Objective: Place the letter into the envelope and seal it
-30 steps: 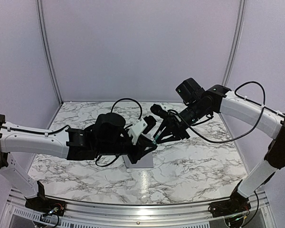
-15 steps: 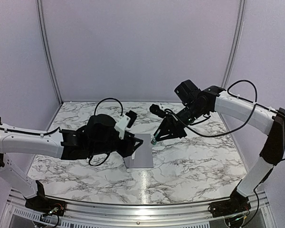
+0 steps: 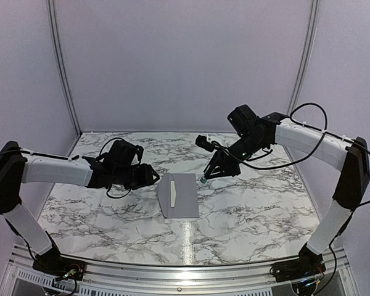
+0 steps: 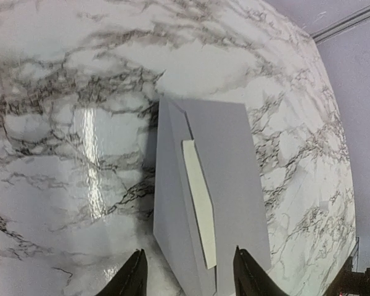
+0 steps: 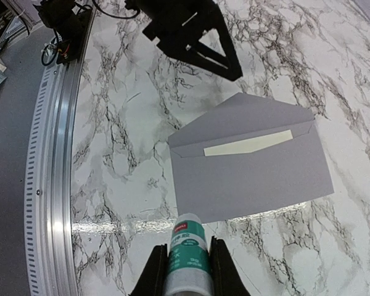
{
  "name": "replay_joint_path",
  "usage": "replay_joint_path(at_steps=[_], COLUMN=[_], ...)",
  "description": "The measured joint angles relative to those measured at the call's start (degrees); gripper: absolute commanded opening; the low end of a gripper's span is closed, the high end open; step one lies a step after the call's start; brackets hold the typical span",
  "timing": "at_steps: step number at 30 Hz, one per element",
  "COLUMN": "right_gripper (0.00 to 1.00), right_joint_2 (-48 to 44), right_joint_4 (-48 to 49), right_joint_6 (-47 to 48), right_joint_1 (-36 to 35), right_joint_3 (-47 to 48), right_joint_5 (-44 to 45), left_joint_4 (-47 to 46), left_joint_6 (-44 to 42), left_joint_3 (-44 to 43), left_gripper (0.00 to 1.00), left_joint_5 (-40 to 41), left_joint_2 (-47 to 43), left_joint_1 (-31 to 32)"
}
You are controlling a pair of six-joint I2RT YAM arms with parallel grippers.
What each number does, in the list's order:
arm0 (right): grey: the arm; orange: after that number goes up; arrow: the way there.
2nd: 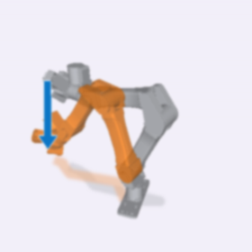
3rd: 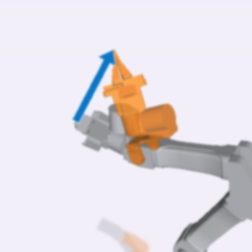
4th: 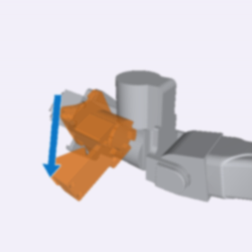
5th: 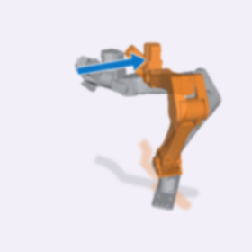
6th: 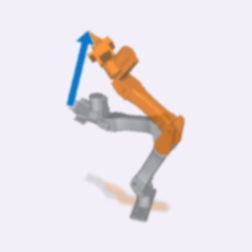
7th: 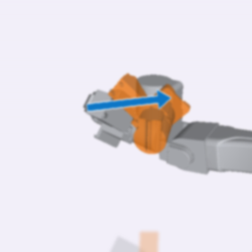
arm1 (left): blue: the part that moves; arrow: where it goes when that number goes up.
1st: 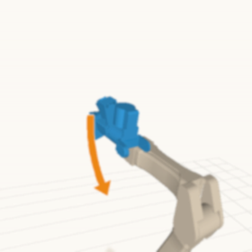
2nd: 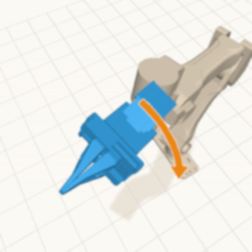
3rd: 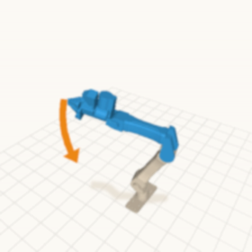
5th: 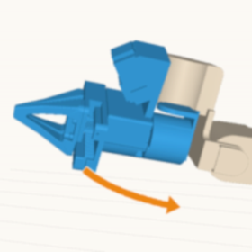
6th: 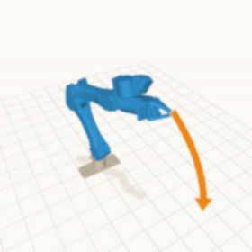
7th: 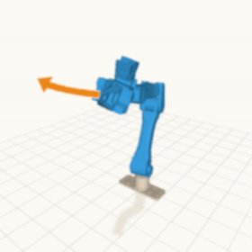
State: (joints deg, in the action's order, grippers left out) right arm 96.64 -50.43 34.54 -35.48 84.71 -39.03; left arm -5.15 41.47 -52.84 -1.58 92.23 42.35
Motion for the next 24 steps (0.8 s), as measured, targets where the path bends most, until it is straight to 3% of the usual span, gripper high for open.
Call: replay_joint_path(at_steps=[4, 7, 11, 16, 24], right_gripper=[0.0, 0.01, 0.01, 0.01, 0.01], right_joint_2=[-0.31, -0.96, -1.68, -1.86, -1.86], right_joint_4=[0.61, 0.81, 0.98, 1.4, 1.6], right_joint_6=[-0.26, -0.31, -0.33, -0.31, -0.31], right_joint_1=[-0.02, -0.02, -0.02, -0.02, -0.31], right_joint_3=[-0.17, -0.74, -1.51, -1.99, -2.16], right_joint_5=[0.7, 0.92, 1.03, 1.07, 1.07], left_joint_4=[1.2, 1.68, 1.25, -0.68, -4.02], left_joint_6=[3.41, 4.96, 6.45, 8.59, 10.75], left_joint_3=[-0.42, -1.55, -3.82, -4.35, -1.95], left_gripper=[0.48, 0.43, 0.2, 0.02, 0.0], left_joint_5=[-4.42, -6.54, -8.92, -11.43, -12.72], left_joint_2=[5.81, 8.87, 11.69, 13.57, 12.76], left_joint_1=[-0.98, -1.4, -2.01, -2.34, -2.12])
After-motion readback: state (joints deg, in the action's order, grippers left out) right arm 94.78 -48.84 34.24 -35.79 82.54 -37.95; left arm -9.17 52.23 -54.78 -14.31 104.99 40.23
